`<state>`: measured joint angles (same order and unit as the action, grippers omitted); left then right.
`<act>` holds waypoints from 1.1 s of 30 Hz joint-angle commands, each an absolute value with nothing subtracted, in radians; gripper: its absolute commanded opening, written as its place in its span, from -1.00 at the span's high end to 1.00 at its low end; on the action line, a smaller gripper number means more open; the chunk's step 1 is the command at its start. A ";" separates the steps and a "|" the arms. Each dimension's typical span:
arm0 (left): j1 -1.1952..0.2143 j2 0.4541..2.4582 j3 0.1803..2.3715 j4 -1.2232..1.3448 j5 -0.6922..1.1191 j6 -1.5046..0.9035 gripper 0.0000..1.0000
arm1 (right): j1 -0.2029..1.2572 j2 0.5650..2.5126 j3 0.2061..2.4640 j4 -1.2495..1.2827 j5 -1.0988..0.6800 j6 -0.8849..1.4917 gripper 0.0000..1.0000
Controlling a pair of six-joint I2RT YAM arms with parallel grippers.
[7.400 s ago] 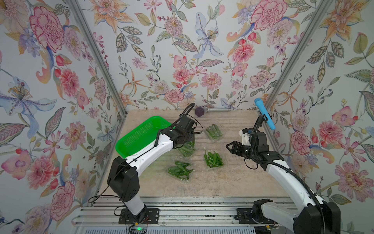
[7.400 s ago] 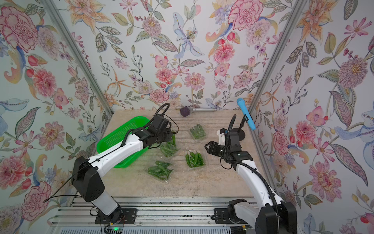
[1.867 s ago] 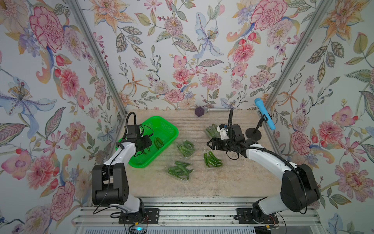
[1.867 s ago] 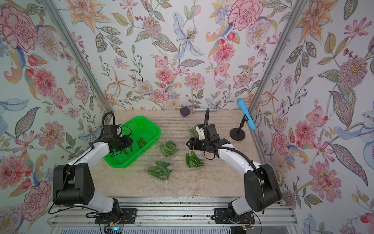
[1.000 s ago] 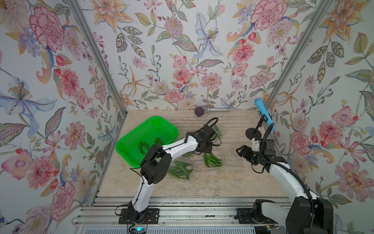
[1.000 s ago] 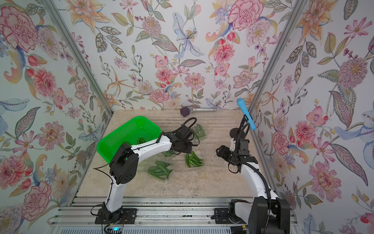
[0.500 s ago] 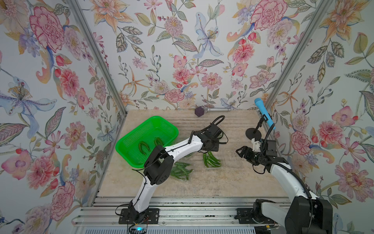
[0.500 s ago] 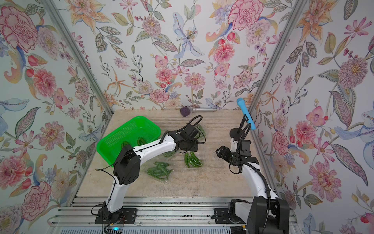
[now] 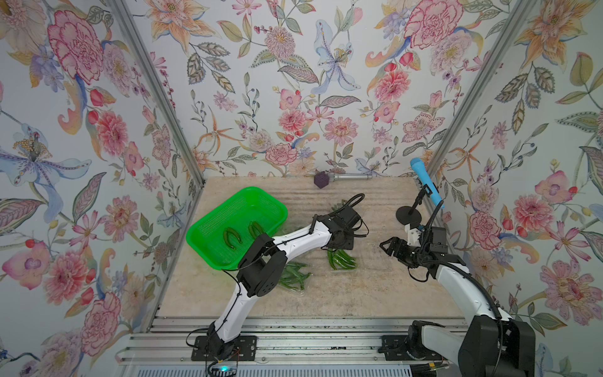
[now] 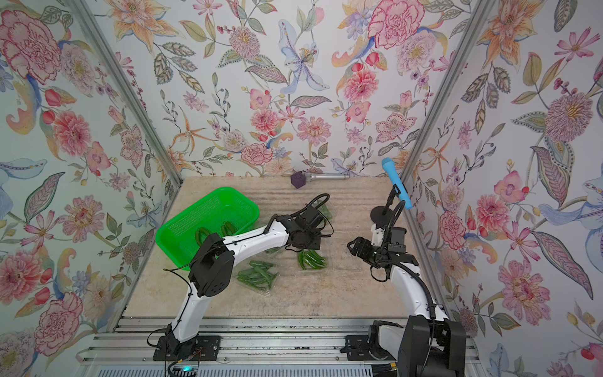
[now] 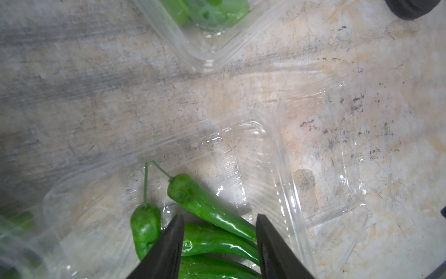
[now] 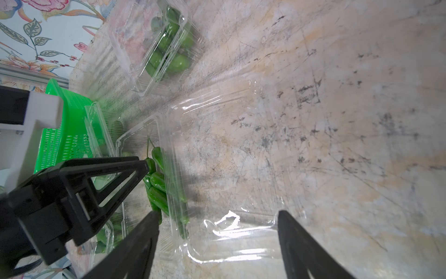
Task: Take small green peppers out of containers
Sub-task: Pick up the green pepper from the packing box.
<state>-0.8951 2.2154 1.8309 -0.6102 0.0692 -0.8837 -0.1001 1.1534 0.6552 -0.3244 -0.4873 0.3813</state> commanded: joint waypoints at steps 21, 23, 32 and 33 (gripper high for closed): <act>-0.879 2.332 1.874 -0.638 0.041 -0.917 -0.07 | -0.110 1.147 0.648 -0.321 -0.552 0.357 -0.59; -0.878 2.339 1.880 -0.635 0.047 -0.916 -0.06 | -0.110 1.145 0.647 -0.319 -0.553 0.357 -0.59; -0.879 2.342 1.882 -0.602 0.068 -0.902 0.47 | -0.110 1.132 0.652 -0.318 -0.592 0.359 -0.60; -0.879 2.339 1.877 -0.593 0.073 -0.901 0.53 | -0.109 1.130 0.652 -0.318 -0.603 0.361 -0.59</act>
<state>-0.8867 2.3253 1.8660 -0.6052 0.0723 -0.9012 -0.1028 1.1526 0.6552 -0.3244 -0.5640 0.3737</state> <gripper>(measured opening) 0.257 0.798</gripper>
